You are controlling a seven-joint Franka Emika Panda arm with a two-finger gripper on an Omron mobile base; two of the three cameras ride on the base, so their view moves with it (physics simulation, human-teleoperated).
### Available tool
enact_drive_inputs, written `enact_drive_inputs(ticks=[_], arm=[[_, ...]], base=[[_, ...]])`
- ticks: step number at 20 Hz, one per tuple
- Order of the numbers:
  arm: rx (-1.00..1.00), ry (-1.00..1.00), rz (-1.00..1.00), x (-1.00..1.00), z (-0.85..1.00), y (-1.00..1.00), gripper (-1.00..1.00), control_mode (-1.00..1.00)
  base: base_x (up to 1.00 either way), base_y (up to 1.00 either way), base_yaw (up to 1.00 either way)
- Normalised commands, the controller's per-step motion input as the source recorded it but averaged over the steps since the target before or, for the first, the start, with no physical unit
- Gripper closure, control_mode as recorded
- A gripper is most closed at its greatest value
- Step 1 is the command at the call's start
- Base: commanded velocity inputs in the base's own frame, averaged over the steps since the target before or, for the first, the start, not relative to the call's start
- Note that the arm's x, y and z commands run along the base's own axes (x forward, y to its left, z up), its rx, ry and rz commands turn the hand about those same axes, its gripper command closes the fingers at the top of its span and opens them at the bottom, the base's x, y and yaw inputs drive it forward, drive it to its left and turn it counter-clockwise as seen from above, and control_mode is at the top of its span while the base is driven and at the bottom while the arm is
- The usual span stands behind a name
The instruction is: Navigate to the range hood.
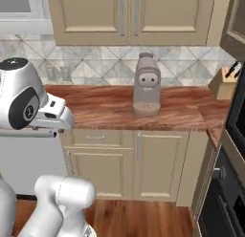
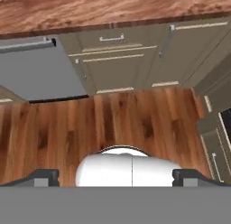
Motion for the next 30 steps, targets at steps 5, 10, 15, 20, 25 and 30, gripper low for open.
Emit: enact_drive_inputs(ticks=[5,10,15,20,25,30], arm=[[0.00,0.00,0.00,0.00,0.00,0.00,-1.00,1.00],[0.00,0.00,0.00,0.00,0.00,0.00,-1.00,1.00],[0.00,0.00,0.00,0.00,0.00,0.00,-1.00,1.00],[0.00,0.00,0.00,0.00,0.00,0.00,-1.00,1.00],[0.00,0.00,0.00,0.00,0.00,0.00,-1.00,1.00],[0.00,0.00,0.00,0.00,0.00,0.00,-1.00,1.00]], base=[[-0.21,0.00,1.00],[-0.11,0.00,1.00],[-0.05,0.00,1.00],[0.00,0.00,1.00],[0.12,-0.07,0.80],[0.74,-0.68,0.25]])
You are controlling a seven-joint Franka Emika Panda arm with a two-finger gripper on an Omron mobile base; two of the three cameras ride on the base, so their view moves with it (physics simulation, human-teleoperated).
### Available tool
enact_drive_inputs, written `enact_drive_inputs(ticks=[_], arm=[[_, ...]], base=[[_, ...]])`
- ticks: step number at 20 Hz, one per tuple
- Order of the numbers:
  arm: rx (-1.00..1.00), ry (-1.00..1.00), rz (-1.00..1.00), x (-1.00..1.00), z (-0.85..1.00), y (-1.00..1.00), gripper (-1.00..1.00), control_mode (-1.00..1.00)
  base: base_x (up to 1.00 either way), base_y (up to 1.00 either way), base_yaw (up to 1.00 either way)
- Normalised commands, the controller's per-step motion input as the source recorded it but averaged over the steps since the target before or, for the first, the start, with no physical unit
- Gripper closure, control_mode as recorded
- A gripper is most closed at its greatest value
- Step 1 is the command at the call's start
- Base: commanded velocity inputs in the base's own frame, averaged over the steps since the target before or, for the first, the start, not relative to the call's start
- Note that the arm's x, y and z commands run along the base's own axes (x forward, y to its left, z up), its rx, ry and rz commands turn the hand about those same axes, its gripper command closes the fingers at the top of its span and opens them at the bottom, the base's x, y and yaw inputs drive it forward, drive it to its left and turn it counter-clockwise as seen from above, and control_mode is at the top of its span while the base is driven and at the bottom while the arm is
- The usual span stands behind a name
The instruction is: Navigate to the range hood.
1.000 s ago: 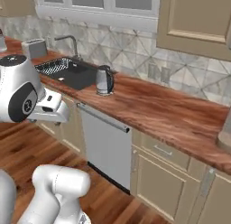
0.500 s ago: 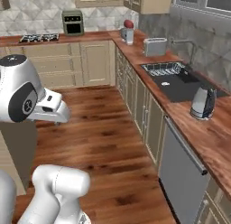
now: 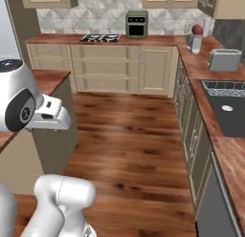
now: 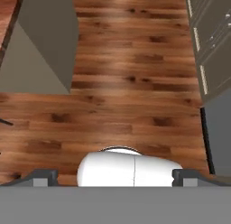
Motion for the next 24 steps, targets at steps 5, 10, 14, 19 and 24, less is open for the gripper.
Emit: enact_drive_inputs(ticks=[5,10,14,19,24], arm=[[0.00,0.00,0.00,0.00,0.00,0.00,-1.00,1.00],[0.00,0.00,0.00,0.00,0.00,0.00,-1.00,1.00],[0.00,0.00,0.00,0.00,0.00,0.00,-1.00,1.00],[0.00,0.00,0.00,0.00,0.00,0.00,-1.00,1.00],[0.00,0.00,0.00,0.00,0.00,0.00,-1.00,1.00]], base=[[1.00,-0.73,0.24],[1.00,-0.67,0.25],[1.00,-0.38,0.20],[1.00,-0.43,0.17],[1.00,-0.39,0.14]])
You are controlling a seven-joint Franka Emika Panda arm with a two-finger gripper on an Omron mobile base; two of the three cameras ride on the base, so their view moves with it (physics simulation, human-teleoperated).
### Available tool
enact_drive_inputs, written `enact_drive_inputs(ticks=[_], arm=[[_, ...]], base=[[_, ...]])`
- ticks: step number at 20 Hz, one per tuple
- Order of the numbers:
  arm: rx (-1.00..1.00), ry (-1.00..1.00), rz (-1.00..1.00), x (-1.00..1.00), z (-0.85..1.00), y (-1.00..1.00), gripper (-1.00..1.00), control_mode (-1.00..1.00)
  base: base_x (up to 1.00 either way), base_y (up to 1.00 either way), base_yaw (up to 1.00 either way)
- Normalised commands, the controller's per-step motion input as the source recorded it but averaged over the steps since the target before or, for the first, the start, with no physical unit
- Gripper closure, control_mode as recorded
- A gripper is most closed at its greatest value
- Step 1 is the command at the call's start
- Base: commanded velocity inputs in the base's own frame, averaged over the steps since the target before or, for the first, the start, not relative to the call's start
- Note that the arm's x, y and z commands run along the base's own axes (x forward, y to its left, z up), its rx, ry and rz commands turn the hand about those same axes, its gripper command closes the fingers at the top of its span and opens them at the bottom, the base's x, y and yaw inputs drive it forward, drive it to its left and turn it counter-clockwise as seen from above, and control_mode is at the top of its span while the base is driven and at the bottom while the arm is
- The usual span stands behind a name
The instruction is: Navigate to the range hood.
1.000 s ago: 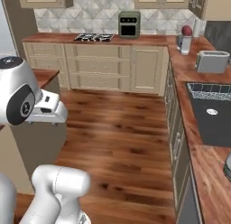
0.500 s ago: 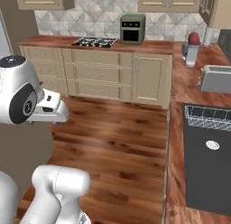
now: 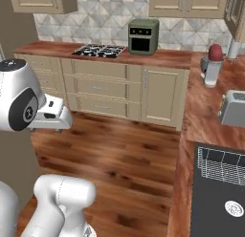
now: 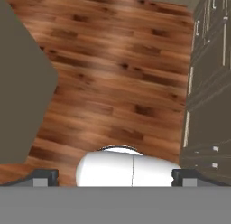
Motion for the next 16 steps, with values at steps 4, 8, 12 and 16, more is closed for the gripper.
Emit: enact_drive_inputs(ticks=[4,8,12,16], arm=[[0.00,0.00,0.00,0.00,0.00,0.00,-1.00,1.00],[0.00,0.00,0.00,0.00,0.00,0.00,-1.00,1.00],[0.00,0.00,0.00,0.00,0.00,0.00,-1.00,1.00],[0.00,0.00,0.00,0.00,0.00,0.00,-1.00,1.00]], base=[[1.00,-0.36,0.13],[1.00,-0.23,0.11],[1.00,-0.23,0.09],[0.95,-0.09,0.02]])
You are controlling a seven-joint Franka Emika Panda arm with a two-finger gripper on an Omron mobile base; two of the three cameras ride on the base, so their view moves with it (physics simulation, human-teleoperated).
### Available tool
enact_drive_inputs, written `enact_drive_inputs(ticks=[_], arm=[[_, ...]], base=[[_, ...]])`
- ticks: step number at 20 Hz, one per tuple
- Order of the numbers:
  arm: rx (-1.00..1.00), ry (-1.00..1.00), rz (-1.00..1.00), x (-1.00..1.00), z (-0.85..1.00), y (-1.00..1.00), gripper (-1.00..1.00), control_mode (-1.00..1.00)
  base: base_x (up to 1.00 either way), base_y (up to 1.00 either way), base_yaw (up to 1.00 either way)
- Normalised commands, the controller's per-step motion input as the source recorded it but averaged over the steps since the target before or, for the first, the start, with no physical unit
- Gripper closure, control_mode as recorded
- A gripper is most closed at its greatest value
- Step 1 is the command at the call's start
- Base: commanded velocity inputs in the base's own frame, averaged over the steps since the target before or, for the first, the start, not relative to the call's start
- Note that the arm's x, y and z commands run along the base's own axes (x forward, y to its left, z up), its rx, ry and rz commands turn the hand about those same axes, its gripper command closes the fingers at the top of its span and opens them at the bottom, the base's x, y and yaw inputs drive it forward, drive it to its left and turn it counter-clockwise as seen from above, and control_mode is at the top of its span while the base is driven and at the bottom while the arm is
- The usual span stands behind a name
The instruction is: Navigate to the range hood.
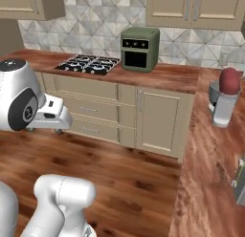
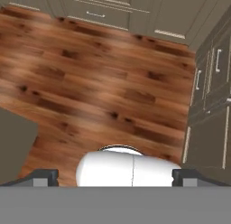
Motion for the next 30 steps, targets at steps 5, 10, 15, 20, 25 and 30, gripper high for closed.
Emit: enact_drive_inputs(ticks=[5,10,15,20,25,30], arm=[[0.00,0.00,0.00,0.00,0.00,0.00,-1.00,1.00],[0.00,0.00,0.00,0.00,0.00,0.00,-1.00,1.00],[0.00,0.00,0.00,0.00,0.00,0.00,-1.00,1.00],[0.00,0.00,0.00,0.00,0.00,0.00,-1.00,1.00],[0.00,0.00,0.00,0.00,0.00,0.00,-1.00,1.00],[0.00,0.00,0.00,0.00,0.00,0.00,-1.00,1.00]], base=[[0.99,0.00,0.00],[1.00,0.29,-0.04],[1.00,0.54,-0.09],[0.88,0.47,-0.04],[0.59,0.88,-0.01],[0.25,1.00,-0.01]])
